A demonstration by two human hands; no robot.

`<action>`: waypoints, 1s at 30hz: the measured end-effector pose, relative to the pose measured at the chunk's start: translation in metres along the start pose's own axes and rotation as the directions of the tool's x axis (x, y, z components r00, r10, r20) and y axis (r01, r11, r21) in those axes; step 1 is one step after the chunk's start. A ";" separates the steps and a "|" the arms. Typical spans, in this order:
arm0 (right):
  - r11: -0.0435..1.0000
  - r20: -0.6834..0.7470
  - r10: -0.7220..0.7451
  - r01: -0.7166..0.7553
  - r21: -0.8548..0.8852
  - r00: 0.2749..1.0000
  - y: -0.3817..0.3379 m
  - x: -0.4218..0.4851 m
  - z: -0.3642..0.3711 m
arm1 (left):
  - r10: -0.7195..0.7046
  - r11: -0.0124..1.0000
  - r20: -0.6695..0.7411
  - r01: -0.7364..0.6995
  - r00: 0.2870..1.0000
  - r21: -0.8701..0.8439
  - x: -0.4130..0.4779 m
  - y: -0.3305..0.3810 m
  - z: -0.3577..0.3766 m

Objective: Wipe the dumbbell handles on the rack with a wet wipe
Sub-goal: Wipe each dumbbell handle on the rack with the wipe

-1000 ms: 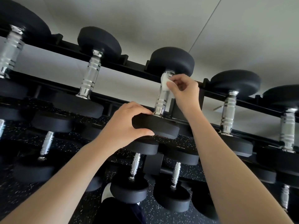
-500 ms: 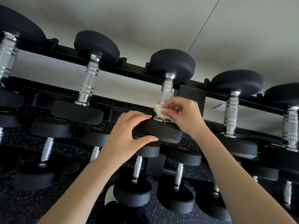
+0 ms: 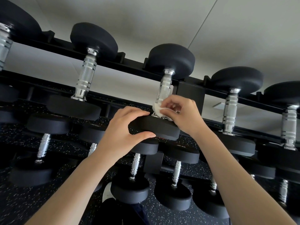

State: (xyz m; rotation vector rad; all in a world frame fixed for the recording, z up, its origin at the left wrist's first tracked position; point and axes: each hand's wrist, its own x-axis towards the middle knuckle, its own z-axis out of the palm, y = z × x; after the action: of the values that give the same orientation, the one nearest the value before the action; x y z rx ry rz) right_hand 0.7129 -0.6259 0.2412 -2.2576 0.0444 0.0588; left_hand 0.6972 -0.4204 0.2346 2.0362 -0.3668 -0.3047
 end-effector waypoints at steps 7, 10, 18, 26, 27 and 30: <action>0.999 -0.230 0.044 -0.039 0.030 0.972 0.001 0.019 0.000 | 0.003 1.000 0.000 -0.003 1.000 -0.003 0.001 -0.003 0.000; 0.993 -0.365 0.104 -0.078 0.085 0.925 -0.001 0.040 -0.002 | 0.005 1.000 -0.003 -0.005 1.000 -0.007 0.002 -0.004 0.000; 0.974 -0.597 0.208 -0.108 0.199 0.775 -0.008 0.064 0.014 | 0.005 1.000 -0.007 -0.005 1.000 -0.020 0.002 -0.005 0.001; 0.988 -0.343 0.156 -0.152 0.038 0.926 -0.019 0.044 0.007 | 0.015 1.000 0.002 -0.015 1.000 -0.019 0.002 -0.006 -0.001; 0.988 -0.310 0.155 -0.155 0.024 0.938 -0.018 0.035 0.008 | 0.016 1.000 0.005 -0.015 1.000 -0.018 0.002 -0.006 -0.001; 0.984 -0.188 0.176 -0.174 0.026 0.966 -0.015 0.013 0.008 | 0.016 1.000 0.003 -0.016 1.000 -0.020 0.003 -0.007 0.000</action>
State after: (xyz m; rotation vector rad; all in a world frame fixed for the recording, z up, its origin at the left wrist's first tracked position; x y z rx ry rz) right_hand 0.7260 -0.6100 0.2467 -2.2389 0.3459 -0.0631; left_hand 0.7004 -0.4183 0.2281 2.0122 -0.3805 -0.3007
